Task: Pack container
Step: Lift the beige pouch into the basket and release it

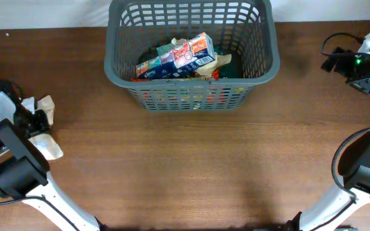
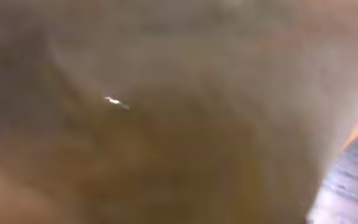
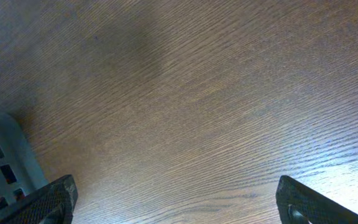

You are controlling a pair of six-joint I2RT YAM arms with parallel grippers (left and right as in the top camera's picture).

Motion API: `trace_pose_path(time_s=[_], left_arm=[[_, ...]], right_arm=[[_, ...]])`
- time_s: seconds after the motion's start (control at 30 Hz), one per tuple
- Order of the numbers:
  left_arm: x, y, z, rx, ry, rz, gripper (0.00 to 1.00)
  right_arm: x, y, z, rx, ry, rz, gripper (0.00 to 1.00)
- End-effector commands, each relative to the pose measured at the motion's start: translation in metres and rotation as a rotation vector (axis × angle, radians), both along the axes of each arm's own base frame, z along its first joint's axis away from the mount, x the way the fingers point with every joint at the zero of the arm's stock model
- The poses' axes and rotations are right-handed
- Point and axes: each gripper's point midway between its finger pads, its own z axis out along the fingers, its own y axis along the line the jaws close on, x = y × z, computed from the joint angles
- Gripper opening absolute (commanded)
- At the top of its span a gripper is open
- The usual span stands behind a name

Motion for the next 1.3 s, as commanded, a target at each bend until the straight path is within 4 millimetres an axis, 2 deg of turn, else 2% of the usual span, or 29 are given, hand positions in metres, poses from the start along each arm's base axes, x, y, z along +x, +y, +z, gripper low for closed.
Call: trace_pose_path(time_s=[0.0,0.1,0.2,0.23,0.27,0.33,0.47,0.5,0.53,0.57,0.6,0.63,0.67,0.73,0.8,0.83,0.93,1.03,1.1,1.23,1.27], left_arm=[[0.0,-0.007,-0.01,-0.051,-0.003,0.004,0.02],[0.012,-0.021,0.002,-0.141,-0.059,0.003,0.02],[0.039,-0.031,0.044,-0.235,-0.168,-0.003,0.02],[0.051,-0.034,0.065,-0.264,-0.223,-0.01,0.02],[0.07,-0.038,0.1,-0.295,-0.31,-0.029,0.02],[0.096,-0.045,0.155,-0.313,-0.452,-0.076,0.02],[0.14,-0.069,0.281,-0.208,-0.765,-0.249,0.02],[0.154,-0.093,0.344,-0.092,-0.919,-0.411,0.02],[0.157,-0.11,0.371,-0.033,-0.986,-0.509,0.02],[0.159,-0.139,0.404,0.042,-1.068,-0.649,0.02],[0.16,-0.162,0.423,0.086,-1.117,-0.746,0.02],[0.158,-0.196,0.444,0.143,-1.171,-0.87,0.02],[0.157,-0.219,0.453,0.176,-1.193,-0.94,0.02],[0.157,-0.261,0.46,0.231,-1.206,-1.07,0.02],[0.155,-0.324,0.453,0.292,-1.184,-1.297,0.02],[0.153,-0.361,0.439,0.319,-1.14,-1.444,0.02],[0.154,-0.418,0.394,0.384,-0.99,-1.697,0.01],[0.158,-0.455,0.342,0.422,-0.824,-1.885,0.02],[0.164,-0.476,0.294,0.415,-0.697,-1.974,0.02],[0.172,-0.491,0.234,0.367,-0.562,-2.014,0.02],[0.173,-0.492,0.215,0.341,-0.523,-2.022,0.07]], right_arm=[[-0.001,0.002,0.007,0.001,-0.013,-0.005,0.99],[-0.001,0.002,0.007,0.001,-0.014,-0.005,0.99],[-0.001,0.002,0.007,0.001,-0.014,-0.005,0.99],[-0.001,0.002,0.007,0.001,-0.013,-0.005,0.99],[-0.001,0.002,0.007,0.001,-0.014,-0.005,0.99],[-0.001,0.002,0.007,0.001,-0.014,-0.005,0.99],[-0.001,0.002,0.007,0.001,-0.014,-0.005,0.99],[-0.001,0.002,0.007,0.001,-0.014,-0.005,0.99],[-0.001,0.002,0.007,0.001,-0.014,-0.005,0.99],[-0.001,0.002,0.007,0.001,-0.014,-0.005,0.99],[-0.001,0.002,0.007,0.001,-0.014,-0.005,0.99],[-0.001,0.002,0.007,0.001,-0.014,-0.005,0.99],[-0.001,0.002,0.007,0.001,-0.014,-0.005,0.99],[-0.001,0.002,0.007,0.001,-0.014,-0.005,0.99],[-0.001,0.002,0.007,0.001,-0.014,-0.005,0.99],[-0.001,0.002,0.007,0.001,-0.014,-0.005,0.99],[-0.001,0.002,0.007,0.001,-0.014,-0.005,0.99],[-0.001,0.002,0.007,0.001,-0.014,-0.005,0.99],[-0.001,0.002,0.007,0.001,-0.014,-0.005,0.99],[-0.001,0.002,0.007,0.001,-0.014,-0.005,0.99],[-0.001,0.002,0.007,0.001,-0.014,-0.005,0.99]])
